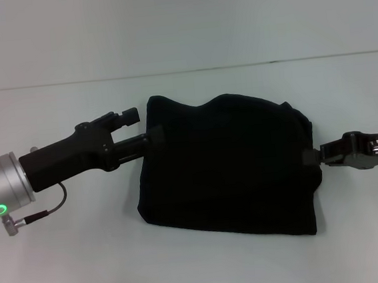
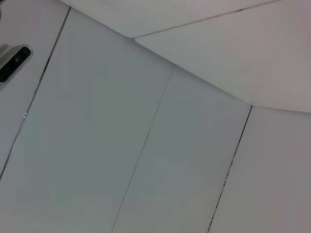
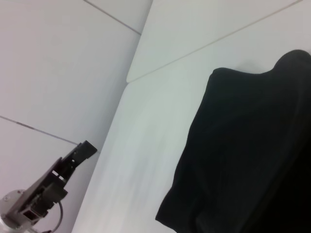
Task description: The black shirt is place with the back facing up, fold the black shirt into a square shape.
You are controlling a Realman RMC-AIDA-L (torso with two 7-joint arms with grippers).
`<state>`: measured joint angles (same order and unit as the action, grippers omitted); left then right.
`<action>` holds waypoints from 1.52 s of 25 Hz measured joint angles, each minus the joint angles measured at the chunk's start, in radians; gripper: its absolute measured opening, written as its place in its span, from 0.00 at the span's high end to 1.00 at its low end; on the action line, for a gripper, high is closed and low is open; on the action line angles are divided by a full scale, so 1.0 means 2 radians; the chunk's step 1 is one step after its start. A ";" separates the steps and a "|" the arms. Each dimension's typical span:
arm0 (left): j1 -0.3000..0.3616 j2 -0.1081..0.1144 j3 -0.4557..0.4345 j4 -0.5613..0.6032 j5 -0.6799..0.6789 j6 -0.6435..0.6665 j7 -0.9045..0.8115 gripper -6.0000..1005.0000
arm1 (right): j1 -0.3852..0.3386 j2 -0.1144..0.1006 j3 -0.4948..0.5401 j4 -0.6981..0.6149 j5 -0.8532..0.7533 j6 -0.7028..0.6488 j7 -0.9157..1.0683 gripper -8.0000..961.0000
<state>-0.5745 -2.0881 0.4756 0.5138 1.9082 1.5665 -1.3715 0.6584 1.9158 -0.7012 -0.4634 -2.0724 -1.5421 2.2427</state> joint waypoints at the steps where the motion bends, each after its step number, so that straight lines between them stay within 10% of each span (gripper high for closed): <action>1: 0.000 0.000 0.000 0.000 0.000 0.000 0.000 0.14 | -0.001 0.000 -0.001 0.000 -0.002 0.001 0.001 0.98; 16: -0.005 0.000 0.003 0.000 0.000 -0.001 -0.003 0.14 | -0.003 -0.004 -0.004 0.002 -0.072 0.036 0.006 0.98; 25: -0.009 0.000 0.003 0.000 0.000 -0.003 -0.004 0.14 | -0.012 -0.026 0.027 -0.001 -0.078 0.034 0.016 0.72; 33: -0.012 0.001 0.001 0.001 0.000 -0.011 -0.004 0.14 | 0.006 -0.013 0.067 -0.006 -0.072 0.027 -0.016 0.41; 38: -0.011 0.003 0.000 0.002 0.001 -0.012 -0.005 0.14 | 0.024 0.003 0.063 -0.001 -0.070 0.040 -0.039 0.73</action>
<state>-0.5957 -2.0822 0.4748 0.5185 1.9108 1.5421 -1.3808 0.7072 1.9209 -0.5747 -0.4655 -2.2125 -1.4621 2.1646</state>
